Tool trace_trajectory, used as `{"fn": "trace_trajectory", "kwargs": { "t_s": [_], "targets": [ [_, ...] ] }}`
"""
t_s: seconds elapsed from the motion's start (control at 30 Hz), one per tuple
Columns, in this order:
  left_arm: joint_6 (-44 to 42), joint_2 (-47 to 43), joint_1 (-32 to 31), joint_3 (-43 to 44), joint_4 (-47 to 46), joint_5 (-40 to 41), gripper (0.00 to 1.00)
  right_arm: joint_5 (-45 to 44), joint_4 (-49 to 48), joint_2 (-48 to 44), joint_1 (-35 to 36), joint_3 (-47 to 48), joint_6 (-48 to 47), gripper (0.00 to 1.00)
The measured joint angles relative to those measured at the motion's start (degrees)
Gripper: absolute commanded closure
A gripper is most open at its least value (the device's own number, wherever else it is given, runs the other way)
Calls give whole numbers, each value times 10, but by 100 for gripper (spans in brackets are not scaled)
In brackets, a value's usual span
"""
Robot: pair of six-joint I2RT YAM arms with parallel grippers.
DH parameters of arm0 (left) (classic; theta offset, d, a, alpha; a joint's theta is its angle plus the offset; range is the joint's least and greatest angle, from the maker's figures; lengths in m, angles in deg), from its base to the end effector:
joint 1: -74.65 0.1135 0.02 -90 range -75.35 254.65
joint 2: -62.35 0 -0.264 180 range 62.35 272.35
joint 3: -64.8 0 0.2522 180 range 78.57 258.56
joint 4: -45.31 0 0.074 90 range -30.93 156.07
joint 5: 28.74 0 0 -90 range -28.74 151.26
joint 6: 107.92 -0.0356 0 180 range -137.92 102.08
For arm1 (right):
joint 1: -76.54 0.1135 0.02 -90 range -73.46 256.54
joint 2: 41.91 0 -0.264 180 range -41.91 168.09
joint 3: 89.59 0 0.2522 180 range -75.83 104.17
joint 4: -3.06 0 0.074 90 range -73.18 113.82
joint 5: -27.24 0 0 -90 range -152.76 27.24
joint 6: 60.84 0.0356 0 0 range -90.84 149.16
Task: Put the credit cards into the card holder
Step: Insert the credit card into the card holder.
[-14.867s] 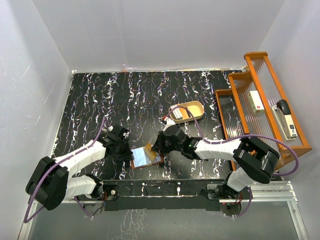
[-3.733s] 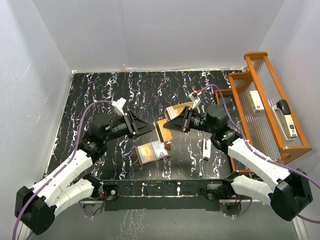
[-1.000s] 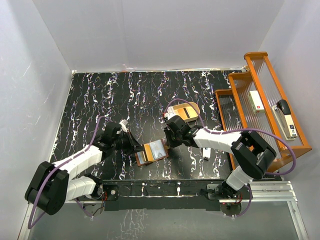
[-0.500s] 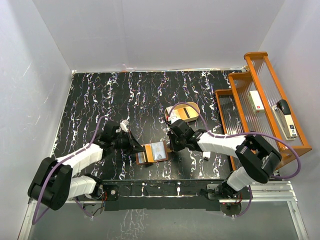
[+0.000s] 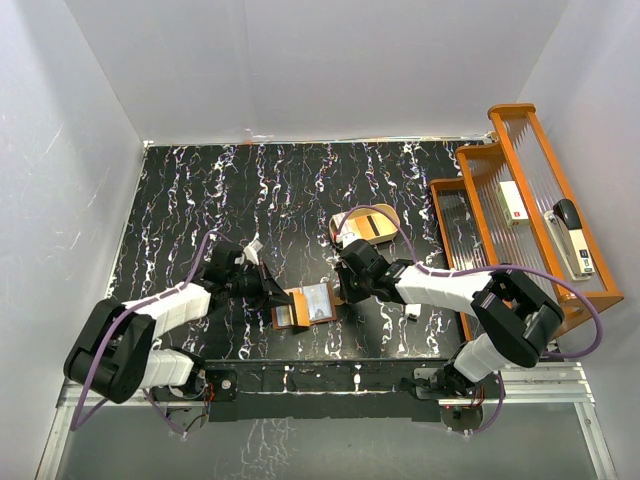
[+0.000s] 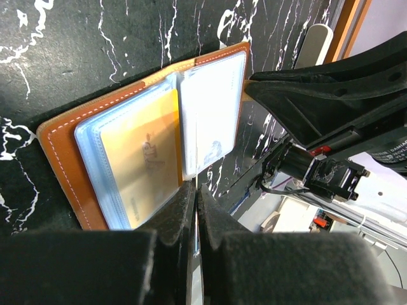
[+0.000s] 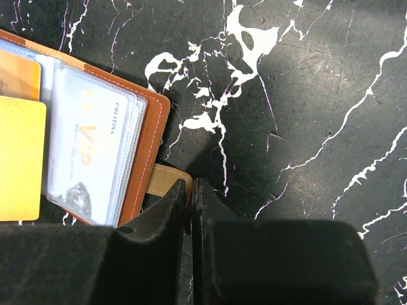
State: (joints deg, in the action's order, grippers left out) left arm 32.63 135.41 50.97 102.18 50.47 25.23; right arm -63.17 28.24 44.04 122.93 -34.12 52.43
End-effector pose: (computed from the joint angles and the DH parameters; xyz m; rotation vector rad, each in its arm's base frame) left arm 0.1983 -0.1098 0.1517 -0.2183 2.5084 -1.3333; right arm 0.1937 0.2029 0.1584 -0.5200 2.5567 0.4528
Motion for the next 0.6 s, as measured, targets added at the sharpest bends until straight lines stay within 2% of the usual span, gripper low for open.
{"fn": "trace_trajectory", "kwargs": {
  "t_s": [0.5, 0.6],
  "targets": [
    [-17, 50, 3, 0, -26, -5, 100, 0, 0, 0, 0, 0, 2, 95],
    [-28, 54, 3, 3, -17, 1, 97, 0, 0, 0, 0, 0, 4, 95]
  ]
}}
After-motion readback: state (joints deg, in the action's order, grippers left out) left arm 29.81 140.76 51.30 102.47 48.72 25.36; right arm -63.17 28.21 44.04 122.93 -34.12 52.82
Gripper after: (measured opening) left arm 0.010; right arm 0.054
